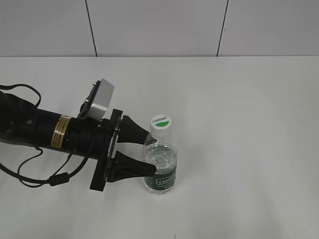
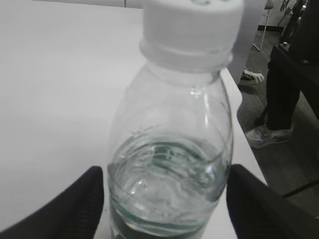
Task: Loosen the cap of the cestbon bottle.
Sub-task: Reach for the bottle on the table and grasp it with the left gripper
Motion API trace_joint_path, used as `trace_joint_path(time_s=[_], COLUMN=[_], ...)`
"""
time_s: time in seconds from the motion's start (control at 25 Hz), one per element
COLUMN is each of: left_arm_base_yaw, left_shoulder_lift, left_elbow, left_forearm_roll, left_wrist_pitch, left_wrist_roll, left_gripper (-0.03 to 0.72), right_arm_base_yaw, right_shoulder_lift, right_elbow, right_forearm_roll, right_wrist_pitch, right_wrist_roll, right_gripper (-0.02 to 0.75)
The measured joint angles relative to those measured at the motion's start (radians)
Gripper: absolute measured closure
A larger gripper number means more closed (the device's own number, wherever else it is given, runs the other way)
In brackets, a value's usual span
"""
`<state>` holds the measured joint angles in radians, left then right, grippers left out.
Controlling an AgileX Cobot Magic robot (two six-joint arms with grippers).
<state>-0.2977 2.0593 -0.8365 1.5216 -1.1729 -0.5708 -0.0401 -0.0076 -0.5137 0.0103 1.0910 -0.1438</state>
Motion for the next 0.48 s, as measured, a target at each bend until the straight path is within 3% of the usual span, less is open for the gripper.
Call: trace_joint_path(time_s=[0.28, 0.48], left_arm_base_yaw=[0.000, 0.000], left_shoulder_lift=[0.000, 0.014], left_elbow=[0.000, 0.000], left_forearm_roll=[-0.015, -0.016], left_wrist_pitch=[0.001, -0.009], left_wrist_roll=[-0.057, -0.059], left_gripper=[0.105, 0.098], right_arm_base_yaw=[0.000, 0.000], right_shoulder_lift=[0.000, 0.000], right_elbow=[0.000, 0.000], right_forearm_roll=[0.000, 0.000], right_wrist_pitch=[0.000, 0.000], right_wrist_roll=[0.000, 0.000], right_gripper=[0.177, 0.177])
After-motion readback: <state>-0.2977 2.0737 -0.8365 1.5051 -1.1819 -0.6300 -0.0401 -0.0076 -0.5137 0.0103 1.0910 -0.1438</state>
